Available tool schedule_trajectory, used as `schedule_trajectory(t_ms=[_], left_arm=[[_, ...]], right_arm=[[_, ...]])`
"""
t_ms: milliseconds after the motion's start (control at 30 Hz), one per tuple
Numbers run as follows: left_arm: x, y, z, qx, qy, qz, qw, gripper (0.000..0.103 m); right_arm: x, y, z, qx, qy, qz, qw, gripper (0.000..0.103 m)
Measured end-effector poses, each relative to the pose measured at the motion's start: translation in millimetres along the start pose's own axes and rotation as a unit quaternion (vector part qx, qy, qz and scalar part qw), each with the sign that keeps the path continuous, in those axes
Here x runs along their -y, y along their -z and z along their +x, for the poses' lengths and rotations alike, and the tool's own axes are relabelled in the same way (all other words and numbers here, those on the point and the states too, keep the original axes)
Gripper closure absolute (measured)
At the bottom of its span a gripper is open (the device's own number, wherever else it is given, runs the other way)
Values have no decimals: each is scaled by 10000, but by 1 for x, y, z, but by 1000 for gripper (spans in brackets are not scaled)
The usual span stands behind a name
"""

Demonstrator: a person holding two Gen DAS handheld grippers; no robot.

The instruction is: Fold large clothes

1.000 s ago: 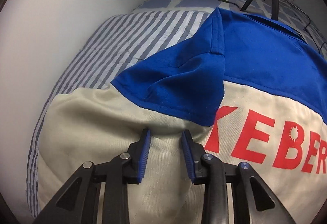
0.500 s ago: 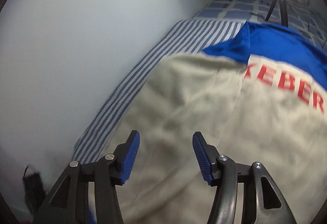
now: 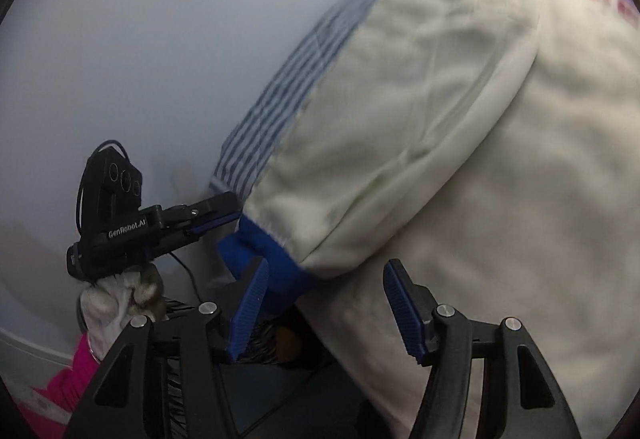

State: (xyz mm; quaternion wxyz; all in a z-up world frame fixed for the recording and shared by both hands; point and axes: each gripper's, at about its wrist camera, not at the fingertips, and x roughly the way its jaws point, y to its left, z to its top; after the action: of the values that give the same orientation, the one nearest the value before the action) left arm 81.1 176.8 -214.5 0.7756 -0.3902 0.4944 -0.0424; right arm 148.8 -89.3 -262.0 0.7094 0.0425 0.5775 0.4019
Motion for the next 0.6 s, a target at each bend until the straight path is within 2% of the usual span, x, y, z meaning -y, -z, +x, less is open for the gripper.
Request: schedule_trajectory(t_ms=[33,67,100,133,200,267,367,433,500,600], left_arm=[[1,1,3,-26,-15,20,10000,76],[2,2,5,-16,-70,50,10000,89],[2,2,5,2,-96,62,9999,95],[4,0,3,65,-87,61,9999,96],[11,-4,-6,227,-128,139,9996,99],[18,-7,-23,480,-104,296,9984,99],[22,-9,-35,624,-282,589,9959,99],[11,-7,-21,529,-579,532,9955,99],[2,-2,-2,428,-1019,586,9921,99],[5,2,3,531,-1264,894,9865,99]], right_arm=[[1,3,9,-44,-100,81,9999,41],[2,4,16,-67,-195,138,9997,42],[2,6,24,-97,-312,213,9992,47],[4,6,30,-110,-467,328,9983,53],[6,5,36,-98,-825,581,9948,76],[4,4,32,-55,-1161,788,9901,84],[-6,3,21,65,-1485,832,9854,87],[-11,4,29,-57,-1255,740,9893,88],[-15,6,44,-269,-843,585,9944,88],[-26,10,61,-500,-247,152,9983,86]])
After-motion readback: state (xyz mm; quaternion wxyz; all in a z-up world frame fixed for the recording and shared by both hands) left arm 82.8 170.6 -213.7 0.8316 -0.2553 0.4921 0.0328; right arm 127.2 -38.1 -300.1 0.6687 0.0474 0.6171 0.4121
